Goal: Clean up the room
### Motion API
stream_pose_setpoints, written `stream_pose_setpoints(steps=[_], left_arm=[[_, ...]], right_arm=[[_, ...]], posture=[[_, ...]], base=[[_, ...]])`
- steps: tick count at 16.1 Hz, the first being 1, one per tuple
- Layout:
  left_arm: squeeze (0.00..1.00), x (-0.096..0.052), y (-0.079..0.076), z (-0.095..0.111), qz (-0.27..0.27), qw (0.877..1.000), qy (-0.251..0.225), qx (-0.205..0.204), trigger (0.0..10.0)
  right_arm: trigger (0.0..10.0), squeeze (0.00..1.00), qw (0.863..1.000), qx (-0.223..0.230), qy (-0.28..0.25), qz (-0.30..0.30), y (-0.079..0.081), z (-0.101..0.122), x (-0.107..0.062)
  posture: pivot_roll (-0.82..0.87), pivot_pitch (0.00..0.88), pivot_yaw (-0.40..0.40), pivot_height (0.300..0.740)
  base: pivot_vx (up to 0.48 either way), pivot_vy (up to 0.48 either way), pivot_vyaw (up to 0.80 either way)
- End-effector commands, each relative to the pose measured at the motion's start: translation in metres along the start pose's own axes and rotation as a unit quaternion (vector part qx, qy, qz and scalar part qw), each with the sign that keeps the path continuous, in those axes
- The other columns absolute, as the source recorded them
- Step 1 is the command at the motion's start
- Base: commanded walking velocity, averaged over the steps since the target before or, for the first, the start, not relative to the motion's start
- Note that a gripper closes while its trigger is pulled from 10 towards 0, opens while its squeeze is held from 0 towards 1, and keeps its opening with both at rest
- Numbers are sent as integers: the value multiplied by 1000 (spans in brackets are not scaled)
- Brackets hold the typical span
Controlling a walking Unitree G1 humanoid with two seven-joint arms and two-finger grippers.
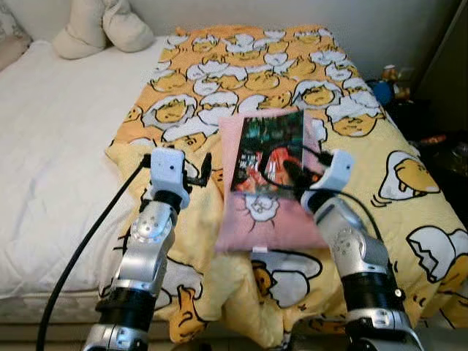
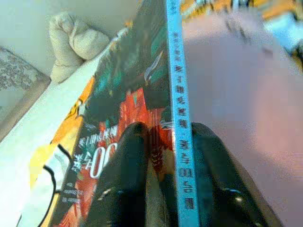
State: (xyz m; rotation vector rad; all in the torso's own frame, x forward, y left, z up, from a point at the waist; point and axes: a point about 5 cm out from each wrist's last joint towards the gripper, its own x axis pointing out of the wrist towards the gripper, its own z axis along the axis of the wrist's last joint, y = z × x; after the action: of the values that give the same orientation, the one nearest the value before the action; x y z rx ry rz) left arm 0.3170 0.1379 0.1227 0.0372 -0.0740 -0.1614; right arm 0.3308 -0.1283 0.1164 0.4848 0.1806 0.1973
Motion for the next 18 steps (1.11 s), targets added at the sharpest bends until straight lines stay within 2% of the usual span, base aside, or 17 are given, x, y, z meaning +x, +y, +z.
stream_pose_setpoints(steps=[1,3,4,5,6,7,8,9,12,14,18], left_arm=[[0,3,7,0,16,1000,5,1,10000],[0,3,7,0,16,1000,5,1,10000],[0,3,7,0,15,1000,4,-7,10000],[0,3,7,-1,16,1000,5,-6,10000],[0,3,9,-2,18,1000,9,-7,10000],[0,3,10,-3,21,1000,9,-9,10000],[0,4,12,-3,28,999,8,-15,10000],[0,4,13,-4,31,999,8,-19,10000],[0,2,15,-7,32,999,7,-30,10000],[0,0,18,-9,33,999,9,-35,10000],[0,1,16,-8,34,999,2,-34,10000]], right_arm=[[0,24,997,-39,-60,33,18,21,0],[0,24,994,-66,-78,39,21,26,-1],[0,24,988,-111,-103,44,25,31,-4],[0,24,985,-126,-111,38,25,32,-5],[0,20,970,-200,-136,-22,13,34,-11],[0,20,962,-227,-141,-53,6,31,-15],[0,24,946,-281,-147,-73,0,21,-23],[0,24,938,-304,-151,-67,2,15,-27],[0,24,941,-302,-141,-64,1,3,-31],[0,27,932,-322,-141,-82,-9,-2,-36],[0,31,929,-325,-155,-82,-10,4,-32]], posture=[[-164,0,78,719],[-164,0,78,719],[-164,0,78,719],[-164,0,77,719],[-164,0,74,719],[-164,0,74,719],[-162,0,72,719],[-164,0,71,719],[-169,0,70,719],[-167,0,61,719],[-169,0,63,719]], base=[[0,0,0],[0,0,0],[0,0,0],[0,0,0],[0,465,0],[0,465,0],[0,472,0],[0,476,0],[0,479,0],[0,480,0],[0,480,0]])
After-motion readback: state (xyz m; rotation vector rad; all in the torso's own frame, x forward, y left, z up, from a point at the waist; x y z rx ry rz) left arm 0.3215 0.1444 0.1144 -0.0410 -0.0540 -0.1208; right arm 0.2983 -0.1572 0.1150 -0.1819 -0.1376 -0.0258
